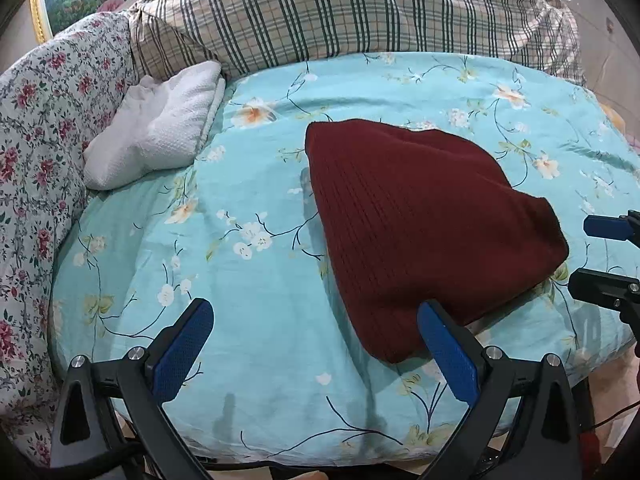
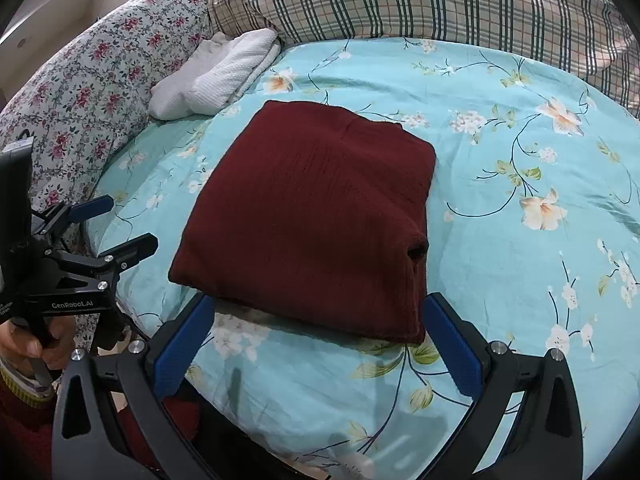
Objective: Fold large clothes
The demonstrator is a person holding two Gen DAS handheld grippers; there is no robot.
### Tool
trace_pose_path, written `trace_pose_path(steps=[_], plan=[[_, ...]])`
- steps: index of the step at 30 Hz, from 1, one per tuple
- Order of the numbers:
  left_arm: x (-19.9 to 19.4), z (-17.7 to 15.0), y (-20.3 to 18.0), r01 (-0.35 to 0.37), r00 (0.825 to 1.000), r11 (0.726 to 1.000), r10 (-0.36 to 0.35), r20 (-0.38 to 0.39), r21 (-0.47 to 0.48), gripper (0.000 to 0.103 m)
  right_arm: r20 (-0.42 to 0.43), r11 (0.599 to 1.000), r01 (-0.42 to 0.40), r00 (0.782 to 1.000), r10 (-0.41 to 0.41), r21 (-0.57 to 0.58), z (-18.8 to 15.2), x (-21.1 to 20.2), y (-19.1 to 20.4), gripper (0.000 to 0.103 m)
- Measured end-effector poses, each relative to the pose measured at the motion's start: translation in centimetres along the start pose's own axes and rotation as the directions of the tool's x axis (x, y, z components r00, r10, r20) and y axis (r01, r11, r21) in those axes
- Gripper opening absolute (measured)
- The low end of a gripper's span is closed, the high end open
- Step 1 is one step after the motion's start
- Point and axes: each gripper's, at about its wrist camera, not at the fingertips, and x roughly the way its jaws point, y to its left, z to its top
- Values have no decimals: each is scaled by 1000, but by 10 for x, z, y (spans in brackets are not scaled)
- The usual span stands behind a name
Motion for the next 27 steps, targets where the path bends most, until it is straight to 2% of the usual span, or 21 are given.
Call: trace_pose_path(steps=[27], plan=[[-20, -5, -12, -8, 999, 1000, 8, 34, 10, 102, 25, 1000, -9, 1000, 9, -2, -5, -11, 10, 103]])
